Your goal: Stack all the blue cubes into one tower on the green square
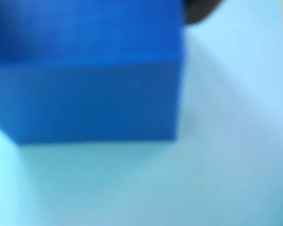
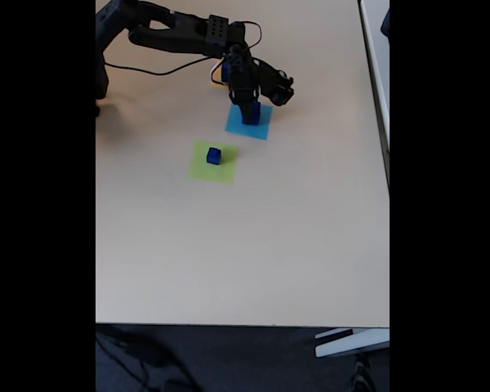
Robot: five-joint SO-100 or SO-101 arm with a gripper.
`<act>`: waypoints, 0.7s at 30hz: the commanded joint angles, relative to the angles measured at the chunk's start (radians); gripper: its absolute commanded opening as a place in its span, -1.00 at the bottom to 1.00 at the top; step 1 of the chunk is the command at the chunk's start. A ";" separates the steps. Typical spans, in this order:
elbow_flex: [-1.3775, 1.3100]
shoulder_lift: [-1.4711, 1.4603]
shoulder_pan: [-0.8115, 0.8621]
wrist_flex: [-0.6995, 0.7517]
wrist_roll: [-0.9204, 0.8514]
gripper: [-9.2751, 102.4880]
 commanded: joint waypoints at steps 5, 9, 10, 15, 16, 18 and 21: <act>-0.055 0.031 -0.021 -0.017 -0.012 -0.34; -0.054 0.032 -0.029 -0.037 -0.018 -0.30; -0.054 0.032 -0.031 -0.044 -0.018 -0.29; -0.043 0.048 -0.032 -0.084 -0.031 -0.22; -0.037 0.052 -0.032 -0.097 -0.035 -0.21; -0.032 0.055 -0.032 -0.115 -0.046 -0.20; -0.020 0.057 -0.029 -0.155 -0.066 -0.19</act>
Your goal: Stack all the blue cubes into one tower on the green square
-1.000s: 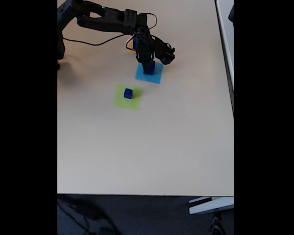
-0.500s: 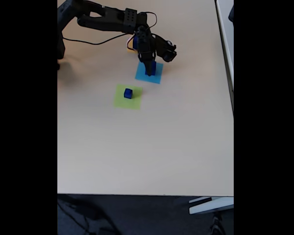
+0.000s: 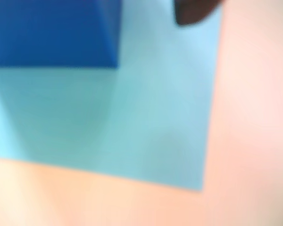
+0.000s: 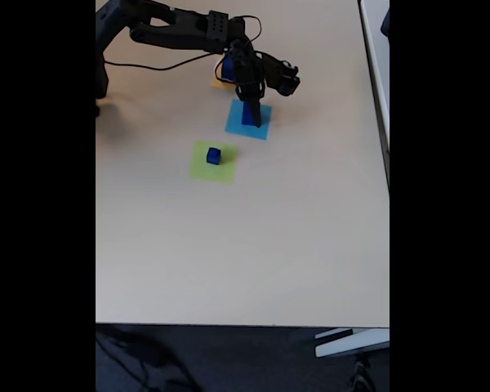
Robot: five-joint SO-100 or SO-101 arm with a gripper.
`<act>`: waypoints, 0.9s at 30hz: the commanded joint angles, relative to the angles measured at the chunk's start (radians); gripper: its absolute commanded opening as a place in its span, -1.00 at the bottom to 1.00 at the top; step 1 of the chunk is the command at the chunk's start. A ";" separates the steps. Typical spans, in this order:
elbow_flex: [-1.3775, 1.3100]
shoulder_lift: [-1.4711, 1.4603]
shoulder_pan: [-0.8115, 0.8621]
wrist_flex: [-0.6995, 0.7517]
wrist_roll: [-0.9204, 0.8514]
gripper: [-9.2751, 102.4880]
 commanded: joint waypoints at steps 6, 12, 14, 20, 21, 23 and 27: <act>-0.011 0.071 0.018 -0.127 -0.063 -0.18; -0.057 0.140 0.040 -0.121 -0.124 -0.19; -0.061 0.172 0.046 -0.103 -0.132 -0.21; -0.104 0.262 0.058 0.018 -0.155 -0.21; -0.101 0.281 0.063 0.035 -0.156 -0.22; -0.067 0.328 0.075 0.048 -0.163 -0.22; 0.041 0.430 0.103 0.046 -0.161 -0.24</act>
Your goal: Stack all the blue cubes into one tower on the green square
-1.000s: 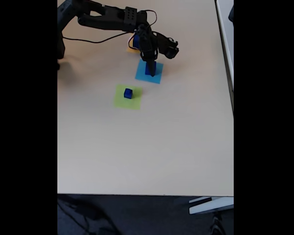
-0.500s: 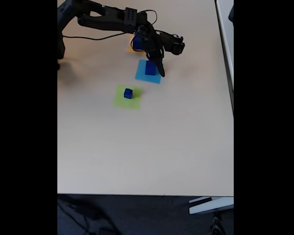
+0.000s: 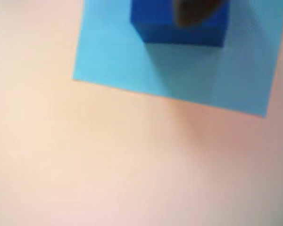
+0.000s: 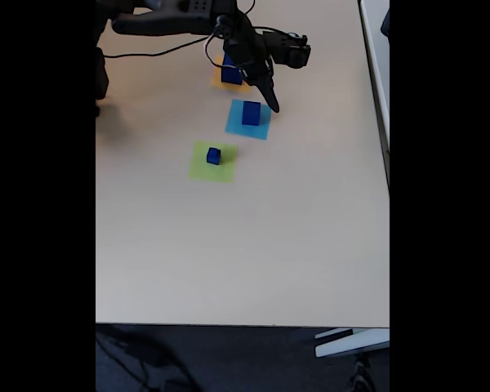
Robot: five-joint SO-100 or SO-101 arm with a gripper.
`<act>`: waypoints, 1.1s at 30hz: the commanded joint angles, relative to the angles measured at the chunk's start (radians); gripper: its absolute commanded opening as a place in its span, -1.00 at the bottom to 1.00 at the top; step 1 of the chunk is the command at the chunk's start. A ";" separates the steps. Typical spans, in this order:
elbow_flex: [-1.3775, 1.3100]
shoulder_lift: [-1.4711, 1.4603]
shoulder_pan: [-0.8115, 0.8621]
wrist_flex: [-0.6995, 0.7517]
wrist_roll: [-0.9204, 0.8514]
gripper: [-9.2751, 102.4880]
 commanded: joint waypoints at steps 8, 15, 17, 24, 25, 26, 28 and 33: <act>0.316 0.328 0.078 -0.031 0.052 -0.27; 0.512 0.397 0.109 -0.132 0.057 -0.28; 0.543 0.410 0.117 -0.143 0.054 -0.28; 0.592 0.425 0.160 -0.160 0.017 -0.29; 0.601 0.428 0.166 -0.160 0.014 -0.29; 0.611 0.430 0.172 -0.161 0.012 -0.29; 0.634 0.433 0.184 -0.172 0.003 -0.30; 0.687 0.431 0.207 -0.198 -0.011 -0.32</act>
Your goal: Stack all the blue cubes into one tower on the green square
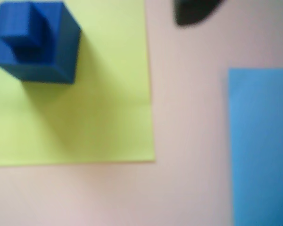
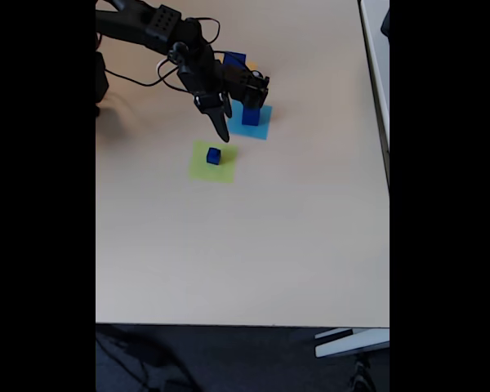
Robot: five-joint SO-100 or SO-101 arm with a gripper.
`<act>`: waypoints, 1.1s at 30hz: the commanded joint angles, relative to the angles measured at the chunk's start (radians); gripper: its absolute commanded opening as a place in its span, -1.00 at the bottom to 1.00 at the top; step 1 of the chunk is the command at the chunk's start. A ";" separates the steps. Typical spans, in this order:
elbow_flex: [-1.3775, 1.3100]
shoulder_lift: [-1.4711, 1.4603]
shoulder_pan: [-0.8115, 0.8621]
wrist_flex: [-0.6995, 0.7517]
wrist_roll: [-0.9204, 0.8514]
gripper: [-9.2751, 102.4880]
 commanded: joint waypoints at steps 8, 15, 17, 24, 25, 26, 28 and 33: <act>0.034 0.066 0.029 -0.028 -0.035 -0.33; 0.035 0.017 0.055 -0.038 -0.063 -0.35; 0.034 0.005 0.064 -0.040 -0.074 -0.35; 0.028 -0.035 0.074 -0.041 -0.097 -0.36; 0.028 -0.044 0.074 -0.041 -0.097 -0.36; 0.029 -0.052 0.074 -0.041 -0.098 -0.36; 0.031 -0.067 0.077 -0.041 -0.098 -0.36; 0.026 -0.097 0.087 -0.044 -0.112 -0.37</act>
